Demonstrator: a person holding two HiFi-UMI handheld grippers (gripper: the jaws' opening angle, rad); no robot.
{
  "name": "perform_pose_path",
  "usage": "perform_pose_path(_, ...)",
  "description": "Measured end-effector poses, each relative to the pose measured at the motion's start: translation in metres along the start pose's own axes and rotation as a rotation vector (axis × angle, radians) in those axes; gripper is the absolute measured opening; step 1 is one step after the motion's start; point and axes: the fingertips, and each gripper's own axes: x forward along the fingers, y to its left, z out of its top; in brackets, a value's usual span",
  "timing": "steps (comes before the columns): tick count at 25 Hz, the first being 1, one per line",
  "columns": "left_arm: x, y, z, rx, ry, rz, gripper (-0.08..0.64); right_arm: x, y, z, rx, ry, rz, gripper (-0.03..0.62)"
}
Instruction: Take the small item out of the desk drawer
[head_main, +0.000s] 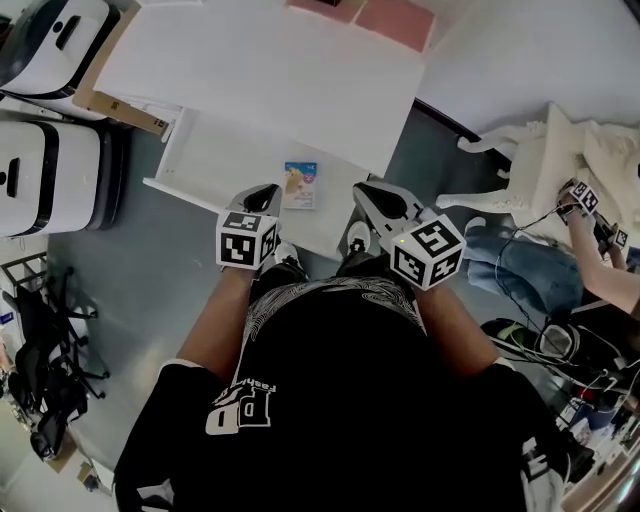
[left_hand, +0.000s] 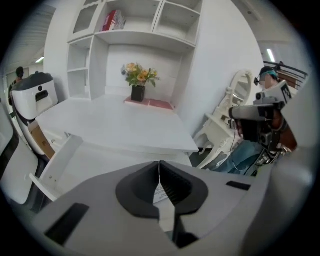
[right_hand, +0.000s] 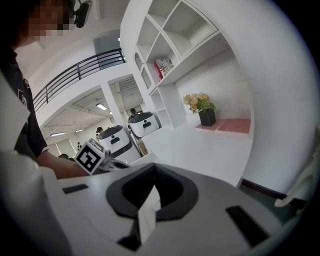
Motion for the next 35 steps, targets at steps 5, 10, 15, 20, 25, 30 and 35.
perform_pose_path(5,0.042,0.008,-0.021,-0.034,0.077,0.064,0.020,-0.003,-0.017,-0.013,0.011,0.011,0.020,0.009)
perform_pose_path(10,0.077,0.011,-0.037,-0.020,0.151,0.108,0.095,-0.008,-0.034,-0.025,0.034,0.040,0.021,0.009)
perform_pose_path(15,0.103,0.012,-0.056,-0.079,0.208,0.126,0.137,-0.017,-0.055,-0.035,0.054,0.062,0.002,0.009)
perform_pose_path(20,0.125,0.019,-0.070,-0.177,0.245,0.150,0.235,-0.021,-0.060,-0.039,0.061,0.084,0.010,0.009)
perform_pose_path(25,0.144,0.027,-0.082,-0.263,0.299,0.178,0.304,-0.026,-0.070,-0.037,0.074,0.082,-0.004,0.009)
perform_pose_path(30,0.157,0.032,-0.085,-0.317,0.349,0.205,0.365,-0.034,-0.075,-0.034,0.079,0.084,-0.011,0.009)
perform_pose_path(35,0.172,0.033,-0.102,-0.303,0.450,0.222,0.414,-0.042,-0.082,-0.036,0.083,0.091,-0.037,0.009)
